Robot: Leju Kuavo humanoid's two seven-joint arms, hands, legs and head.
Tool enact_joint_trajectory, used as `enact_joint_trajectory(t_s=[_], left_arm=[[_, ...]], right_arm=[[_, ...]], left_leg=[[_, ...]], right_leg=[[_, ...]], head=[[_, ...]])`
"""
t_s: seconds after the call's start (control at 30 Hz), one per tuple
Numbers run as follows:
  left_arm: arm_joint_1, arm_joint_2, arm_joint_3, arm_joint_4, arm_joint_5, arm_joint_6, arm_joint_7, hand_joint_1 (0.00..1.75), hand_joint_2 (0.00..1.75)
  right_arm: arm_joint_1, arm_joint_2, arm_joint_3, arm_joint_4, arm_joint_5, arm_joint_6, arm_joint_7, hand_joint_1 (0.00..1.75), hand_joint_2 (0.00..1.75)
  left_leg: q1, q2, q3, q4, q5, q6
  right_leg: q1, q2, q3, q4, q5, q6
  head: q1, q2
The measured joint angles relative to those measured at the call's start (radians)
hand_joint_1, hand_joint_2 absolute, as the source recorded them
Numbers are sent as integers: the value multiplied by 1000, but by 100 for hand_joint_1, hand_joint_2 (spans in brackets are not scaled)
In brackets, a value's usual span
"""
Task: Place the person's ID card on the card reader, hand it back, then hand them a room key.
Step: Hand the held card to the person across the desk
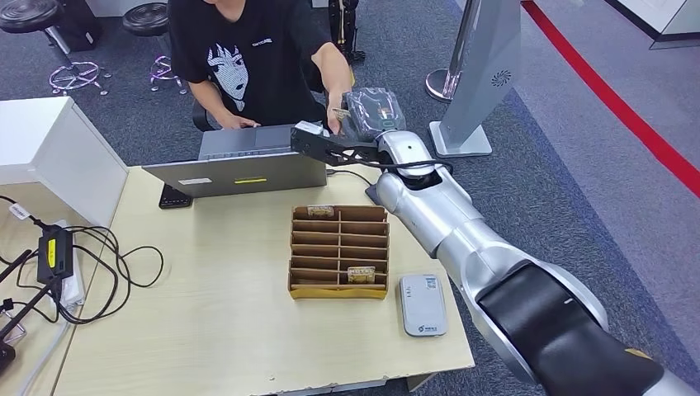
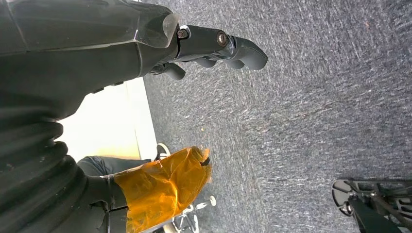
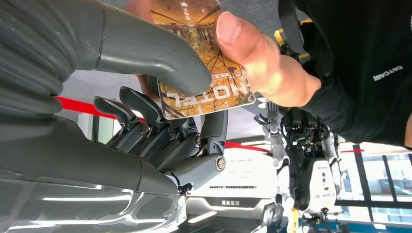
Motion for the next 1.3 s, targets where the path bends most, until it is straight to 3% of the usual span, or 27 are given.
enact_joint_trajectory(t_s=[0.07,0.1,0.37,0.67,1.03,1.3], left_arm=[[0,-1,0,0,0,0,0,0,175],[0,-1,0,0,0,0,0,0,175],[-1,-1,0,0,-2,0,0,0,175],[15,0,0,0,30,10,-23,0,175],[46,5,5,0,63,20,-47,0,175],[81,10,33,0,101,30,-64,0,175]], right_arm=[[-2,1,3,11,3,0,2,8,175],[-2,2,5,16,4,0,4,1,175],[1,2,10,46,-18,-23,-15,0,175],[39,-26,-92,18,-266,15,-211,0,175],[118,-187,-297,-19,-502,0,-333,0,175],[362,-383,-595,-7,-798,65,-516,0,175]], left_leg=[[0,0,0,0,0,0],[0,0,0,0,0,0],[0,0,0,0,0,0],[0,0,0,0,0,0],[-1,-2,-1,2,-2,2],[-1,-11,-2,2,-5,7]], right_leg=[[0,0,0,0,0,0],[0,0,0,0,0,0],[0,0,0,0,0,0],[0,0,-1,-1,0,0],[0,-2,0,-3,0,2],[0,-11,3,-6,-4,6]], head=[[0,0],[0,0],[0,0],[0,0],[0,0],[0,0]])
